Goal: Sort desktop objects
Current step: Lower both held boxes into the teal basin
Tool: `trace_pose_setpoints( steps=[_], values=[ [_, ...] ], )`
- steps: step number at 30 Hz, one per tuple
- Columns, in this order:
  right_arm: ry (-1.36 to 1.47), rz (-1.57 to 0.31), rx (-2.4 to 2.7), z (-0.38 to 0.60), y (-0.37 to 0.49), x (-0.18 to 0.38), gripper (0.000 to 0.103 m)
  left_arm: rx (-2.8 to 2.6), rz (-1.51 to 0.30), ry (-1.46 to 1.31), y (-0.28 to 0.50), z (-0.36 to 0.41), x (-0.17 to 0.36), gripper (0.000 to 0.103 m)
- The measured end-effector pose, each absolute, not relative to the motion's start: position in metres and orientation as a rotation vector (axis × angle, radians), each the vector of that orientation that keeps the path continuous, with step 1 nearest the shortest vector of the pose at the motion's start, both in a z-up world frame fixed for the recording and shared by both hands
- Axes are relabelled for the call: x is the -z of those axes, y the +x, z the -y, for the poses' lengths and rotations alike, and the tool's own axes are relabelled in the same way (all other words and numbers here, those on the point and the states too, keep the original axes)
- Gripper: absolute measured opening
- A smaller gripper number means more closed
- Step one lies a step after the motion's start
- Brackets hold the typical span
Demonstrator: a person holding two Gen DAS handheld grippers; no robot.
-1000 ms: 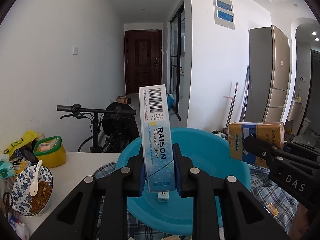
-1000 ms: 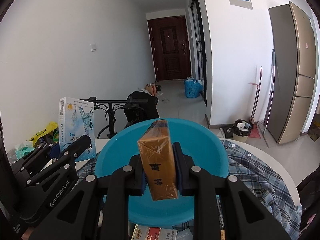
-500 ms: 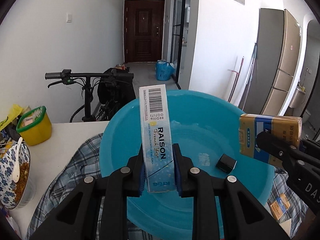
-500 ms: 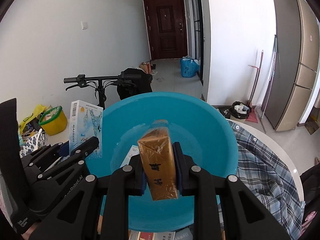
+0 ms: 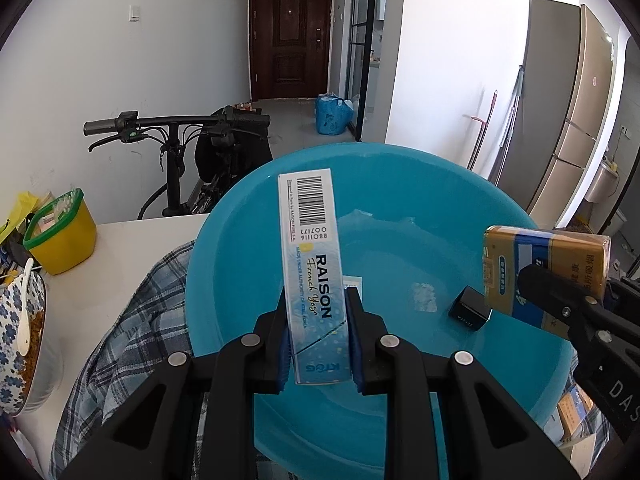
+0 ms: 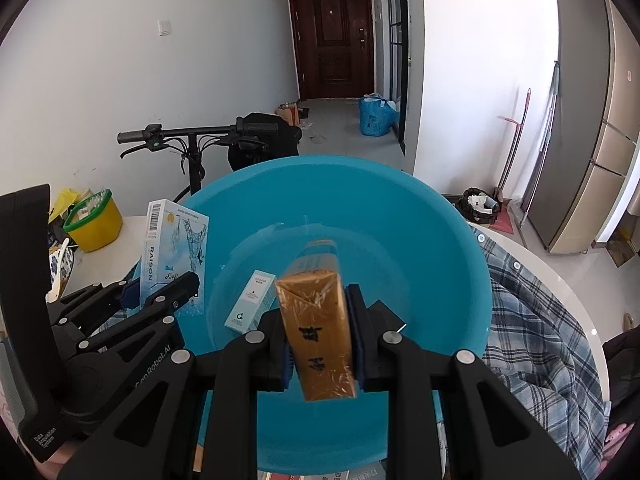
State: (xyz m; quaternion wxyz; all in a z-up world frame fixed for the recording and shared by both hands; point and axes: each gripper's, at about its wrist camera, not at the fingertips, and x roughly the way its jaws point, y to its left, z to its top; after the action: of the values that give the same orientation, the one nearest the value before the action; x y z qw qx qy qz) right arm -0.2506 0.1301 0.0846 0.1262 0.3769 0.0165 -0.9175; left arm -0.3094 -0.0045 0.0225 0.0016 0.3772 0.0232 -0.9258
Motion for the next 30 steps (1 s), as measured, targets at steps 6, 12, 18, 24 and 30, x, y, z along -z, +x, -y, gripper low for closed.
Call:
trace_pose_setpoints(
  steps=[6,12,18,24,30],
  values=[
    [1.129,-0.072,2.660,-0.125,-0.254,-0.077,0.021,2.876,-0.086,1.246,-0.316,0.006,-0.010,0.025],
    [1.160,-0.084,2.645,-0.123,-0.257,-0.068,0.021,2.856,-0.081,1.274,-0.320,0.007,-0.002,0.025],
    [1.209,-0.078,2.632,-0.123,-0.265,-0.056,0.021,2.836,-0.073,1.292,-0.323,0.007,0.003,0.025],
    [1.244,-0.061,2.627,-0.127,-0.270,-0.049,0.021,2.822,-0.053,1.306,-0.326,0.005,0.009,0.025],
    [1.262,-0.049,2.605,-0.124,-0.272,-0.044,0.021,2.824,-0.056,1.301,-0.326,0.005,0.010,0.025]
  ],
)
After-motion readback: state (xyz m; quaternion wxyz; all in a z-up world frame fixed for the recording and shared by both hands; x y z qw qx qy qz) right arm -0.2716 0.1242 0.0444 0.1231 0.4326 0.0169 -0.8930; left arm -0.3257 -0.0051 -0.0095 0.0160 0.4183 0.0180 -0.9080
